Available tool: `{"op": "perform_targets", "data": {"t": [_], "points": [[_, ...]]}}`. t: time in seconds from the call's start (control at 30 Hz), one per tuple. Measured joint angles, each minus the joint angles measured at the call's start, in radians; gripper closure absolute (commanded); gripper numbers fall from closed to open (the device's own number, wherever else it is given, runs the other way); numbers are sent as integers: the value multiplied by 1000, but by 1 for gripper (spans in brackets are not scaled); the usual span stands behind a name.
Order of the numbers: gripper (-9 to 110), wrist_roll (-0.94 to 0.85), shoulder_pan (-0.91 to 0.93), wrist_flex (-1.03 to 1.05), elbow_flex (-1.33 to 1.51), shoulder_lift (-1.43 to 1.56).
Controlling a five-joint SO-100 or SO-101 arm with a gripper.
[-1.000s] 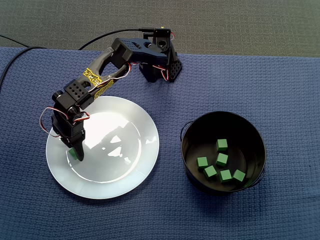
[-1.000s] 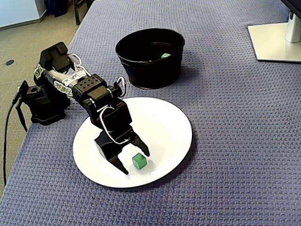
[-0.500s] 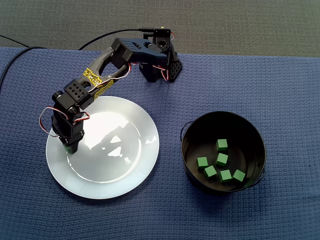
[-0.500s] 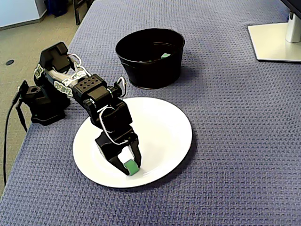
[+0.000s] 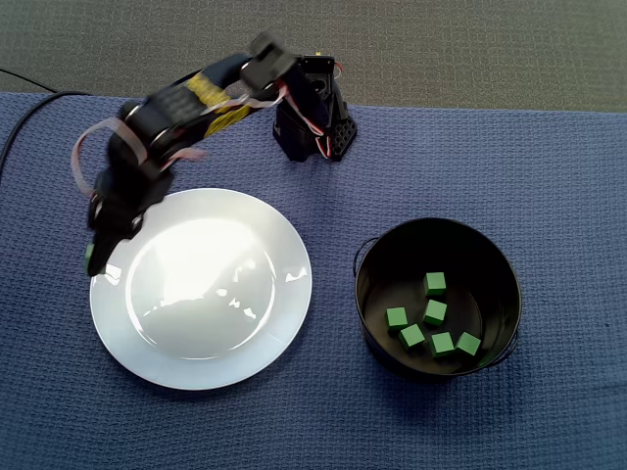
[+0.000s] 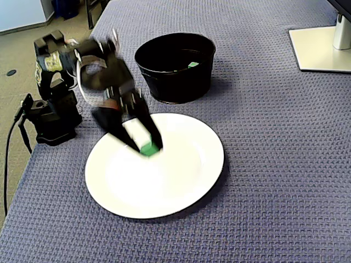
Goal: Pick up the items on the white plate and put them in the black container.
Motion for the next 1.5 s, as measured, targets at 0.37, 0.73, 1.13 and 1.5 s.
{"op": "perform_targets", "data": {"t": [0.37, 0.73, 1.13, 1.5], "points": [[102, 38, -689, 21, 284, 635], [102, -250, -1272, -252, 1058, 790], [64, -186, -1312, -703, 1460, 784], [69, -218, -1269, -299, 1259, 930]]}}
